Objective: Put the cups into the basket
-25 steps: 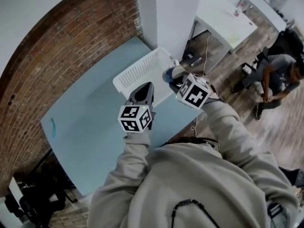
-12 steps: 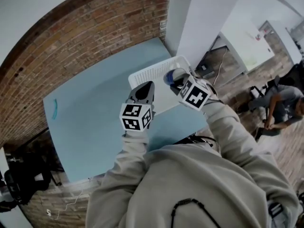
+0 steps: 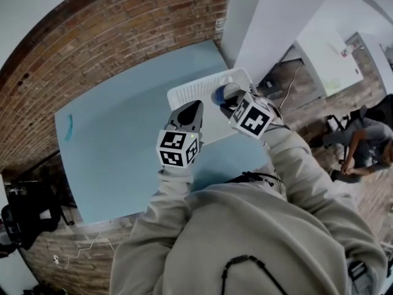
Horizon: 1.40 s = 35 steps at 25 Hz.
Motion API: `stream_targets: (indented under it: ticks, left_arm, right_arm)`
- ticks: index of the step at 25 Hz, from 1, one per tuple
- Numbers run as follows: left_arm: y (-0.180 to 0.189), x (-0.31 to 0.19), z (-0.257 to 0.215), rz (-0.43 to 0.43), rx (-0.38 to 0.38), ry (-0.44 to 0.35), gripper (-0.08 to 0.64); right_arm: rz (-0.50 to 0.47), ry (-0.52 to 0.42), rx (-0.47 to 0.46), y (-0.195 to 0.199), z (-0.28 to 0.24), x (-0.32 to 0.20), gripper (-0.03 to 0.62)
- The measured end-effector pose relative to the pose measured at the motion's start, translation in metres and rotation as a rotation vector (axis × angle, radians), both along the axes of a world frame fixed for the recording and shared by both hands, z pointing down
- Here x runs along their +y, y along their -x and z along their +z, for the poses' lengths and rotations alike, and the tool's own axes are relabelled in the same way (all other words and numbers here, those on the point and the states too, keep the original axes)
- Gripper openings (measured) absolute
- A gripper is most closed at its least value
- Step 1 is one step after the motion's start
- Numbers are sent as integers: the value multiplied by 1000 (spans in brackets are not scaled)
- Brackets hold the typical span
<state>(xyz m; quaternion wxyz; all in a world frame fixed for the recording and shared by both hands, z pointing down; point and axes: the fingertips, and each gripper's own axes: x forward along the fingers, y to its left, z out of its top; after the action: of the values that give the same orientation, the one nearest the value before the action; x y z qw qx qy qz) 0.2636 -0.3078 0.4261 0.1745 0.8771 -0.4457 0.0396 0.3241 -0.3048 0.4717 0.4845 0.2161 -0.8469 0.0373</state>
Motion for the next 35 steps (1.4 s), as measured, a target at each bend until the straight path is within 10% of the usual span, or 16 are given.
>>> stream_targets:
  ticks: [35]
  left_arm:
    - [16, -26, 67, -144, 73, 193, -5]
  right_arm:
    - [-276, 279, 151, 42, 201, -24, 41]
